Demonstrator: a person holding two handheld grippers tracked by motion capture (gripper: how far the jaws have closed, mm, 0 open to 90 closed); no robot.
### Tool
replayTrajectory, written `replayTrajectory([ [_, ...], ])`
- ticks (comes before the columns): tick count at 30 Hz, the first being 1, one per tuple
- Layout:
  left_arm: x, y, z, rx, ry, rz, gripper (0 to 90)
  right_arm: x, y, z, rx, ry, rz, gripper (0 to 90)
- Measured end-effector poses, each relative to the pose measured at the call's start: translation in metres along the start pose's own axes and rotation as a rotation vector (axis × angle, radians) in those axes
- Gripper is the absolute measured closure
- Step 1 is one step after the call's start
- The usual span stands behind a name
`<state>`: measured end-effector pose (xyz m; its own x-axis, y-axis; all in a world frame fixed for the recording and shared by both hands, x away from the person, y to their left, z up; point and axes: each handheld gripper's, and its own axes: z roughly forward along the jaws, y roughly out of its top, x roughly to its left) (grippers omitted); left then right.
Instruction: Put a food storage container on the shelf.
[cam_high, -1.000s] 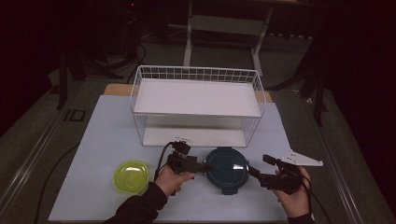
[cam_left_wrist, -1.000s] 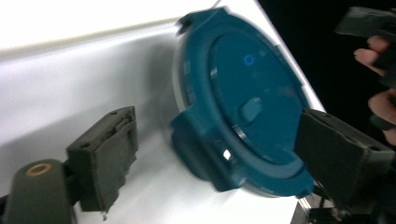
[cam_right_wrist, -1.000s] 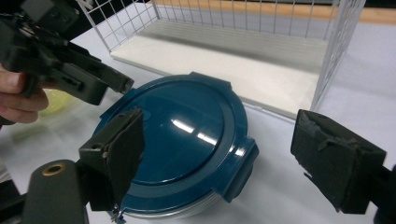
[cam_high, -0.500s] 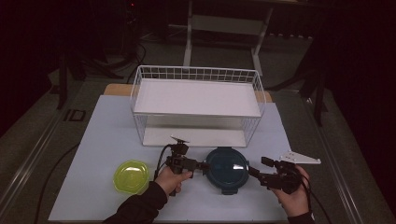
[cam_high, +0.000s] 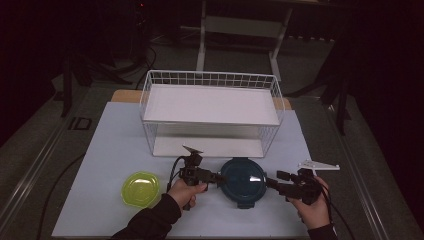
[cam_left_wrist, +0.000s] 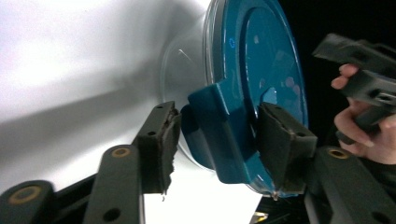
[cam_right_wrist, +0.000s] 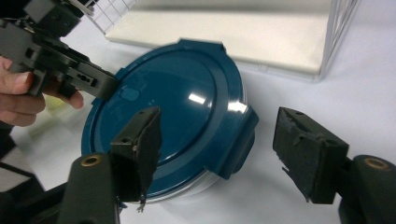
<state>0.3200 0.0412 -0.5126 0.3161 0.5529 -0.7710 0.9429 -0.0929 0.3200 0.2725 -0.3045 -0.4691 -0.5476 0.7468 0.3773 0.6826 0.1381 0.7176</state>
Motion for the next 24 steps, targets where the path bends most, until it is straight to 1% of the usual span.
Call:
replayTrajectory([
  [2,0.001,0.000,0.000,0.002,-0.010,-0.013,49.3,-0.004,0.001,0.005,0.034,0.018,0.038,33.5],
  [3,0.002,0.000,0.000,0.002,-0.013,-0.014,49.3,-0.007,0.001,0.008,0.054,0.024,0.067,35.0],
  [6,0.003,0.000,0.001,0.003,-0.027,-0.023,49.3,-0.015,0.001,0.016,0.092,0.057,0.129,36.8],
  [9,0.003,-0.001,0.001,0.005,-0.028,-0.021,49.3,-0.021,0.002,0.021,0.118,0.082,0.177,38.7],
  [10,0.003,-0.001,0.001,0.005,-0.027,-0.021,49.3,-0.022,0.002,0.022,0.127,0.083,0.185,39.0],
  [12,0.003,-0.001,0.001,0.006,-0.028,-0.020,49.2,-0.025,0.003,0.025,0.151,0.095,0.217,40.9],
  [13,0.004,-0.001,0.001,0.006,-0.032,-0.025,49.3,-0.026,0.003,0.026,0.158,0.097,0.224,42.1],
  [17,0.006,-0.001,0.001,0.013,-0.047,-0.035,49.7,-0.032,0.003,0.031,0.186,0.132,0.299,48.2],
  [19,0.007,-0.001,0.001,0.019,-0.057,-0.039,50.0,-0.036,0.003,0.032,0.200,0.157,0.339,49.7],
  [24,0.008,-0.001,0.001,0.019,-0.067,-0.043,50.8,-0.043,0.001,0.034,0.243,0.209,0.430,48.8],
])
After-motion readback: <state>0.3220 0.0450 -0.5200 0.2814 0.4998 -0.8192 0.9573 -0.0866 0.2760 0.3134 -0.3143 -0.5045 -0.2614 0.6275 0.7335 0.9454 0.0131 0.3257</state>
